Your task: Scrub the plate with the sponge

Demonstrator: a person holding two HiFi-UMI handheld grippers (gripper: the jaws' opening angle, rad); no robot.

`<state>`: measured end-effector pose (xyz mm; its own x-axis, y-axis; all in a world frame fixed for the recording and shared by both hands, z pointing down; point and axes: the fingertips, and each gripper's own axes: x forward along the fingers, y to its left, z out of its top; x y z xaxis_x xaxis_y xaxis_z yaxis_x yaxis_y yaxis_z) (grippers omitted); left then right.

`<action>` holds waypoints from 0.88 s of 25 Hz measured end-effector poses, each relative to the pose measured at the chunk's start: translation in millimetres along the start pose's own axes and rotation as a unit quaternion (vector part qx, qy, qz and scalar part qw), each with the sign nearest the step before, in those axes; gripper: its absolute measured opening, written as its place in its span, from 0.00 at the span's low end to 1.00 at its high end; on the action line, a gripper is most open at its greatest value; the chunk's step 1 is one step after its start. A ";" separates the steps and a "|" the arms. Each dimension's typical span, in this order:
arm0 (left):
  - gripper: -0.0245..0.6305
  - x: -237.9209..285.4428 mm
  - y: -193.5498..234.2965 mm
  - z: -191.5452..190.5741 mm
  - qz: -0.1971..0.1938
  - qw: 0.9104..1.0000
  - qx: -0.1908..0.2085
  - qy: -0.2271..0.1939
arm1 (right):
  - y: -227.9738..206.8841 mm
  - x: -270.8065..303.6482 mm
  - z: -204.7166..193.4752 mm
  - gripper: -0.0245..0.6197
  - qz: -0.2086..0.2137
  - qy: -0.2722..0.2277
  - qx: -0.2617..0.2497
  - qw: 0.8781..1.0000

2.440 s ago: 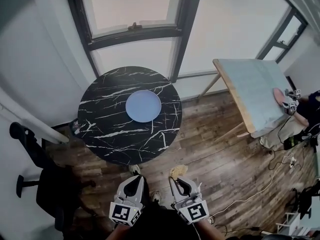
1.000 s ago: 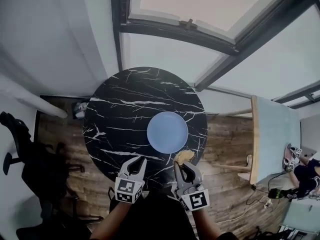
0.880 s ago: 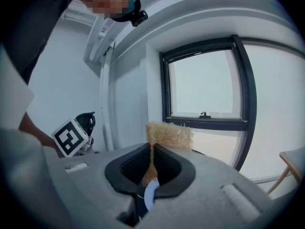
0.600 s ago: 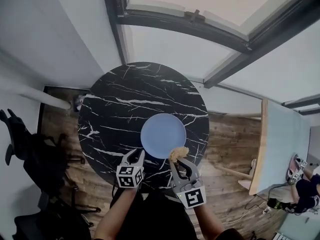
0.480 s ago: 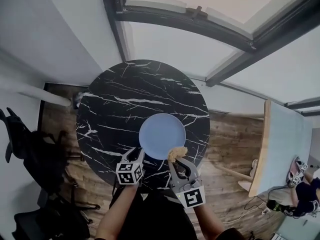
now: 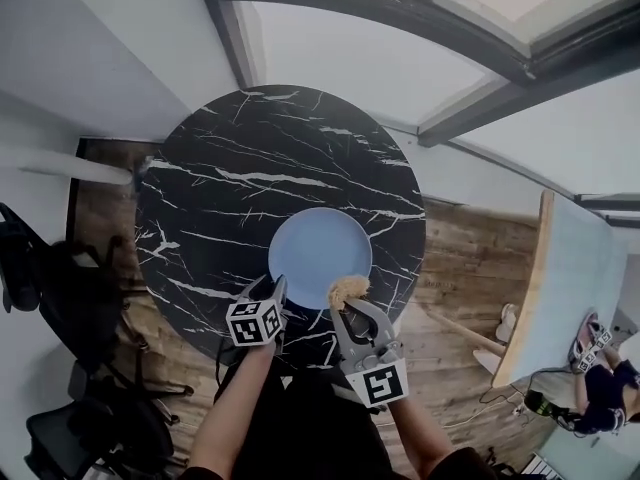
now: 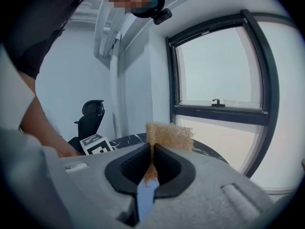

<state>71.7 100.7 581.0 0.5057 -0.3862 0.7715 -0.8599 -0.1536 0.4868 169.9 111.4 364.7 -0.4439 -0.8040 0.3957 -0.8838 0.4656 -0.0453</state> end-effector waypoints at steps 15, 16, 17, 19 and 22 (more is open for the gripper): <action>0.15 15.2 13.9 -14.5 -0.006 0.999 0.016 0.035 | 13.1 28.5 -31.2 0.07 0.038 0.044 -0.006 0.998; 0.15 11.9 18.4 -16.2 -0.005 0.999 0.016 0.036 | 14.3 32.9 -37.5 0.07 0.037 0.052 -0.003 0.998; 0.15 8.5 23.4 -17.5 -0.004 0.999 0.016 0.038 | 16.0 37.8 -42.7 0.07 0.037 0.058 -0.001 0.998; 0.14 1.3 34.9 -19.4 -0.003 0.999 0.017 0.043 | 21.7 47.2 -50.3 0.07 0.043 0.067 -0.002 0.997; 0.14 -11.3 53.2 -24.0 -0.002 0.998 0.039 0.056 | 34.9 57.2 -60.4 0.07 0.059 0.083 -0.015 0.995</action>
<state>22.0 118.7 608.0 0.5105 -0.2828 0.8120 -0.8582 -0.2264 0.4607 122.6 104.0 441.1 -0.5116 -0.6727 0.5346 -0.8213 0.5657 -0.0742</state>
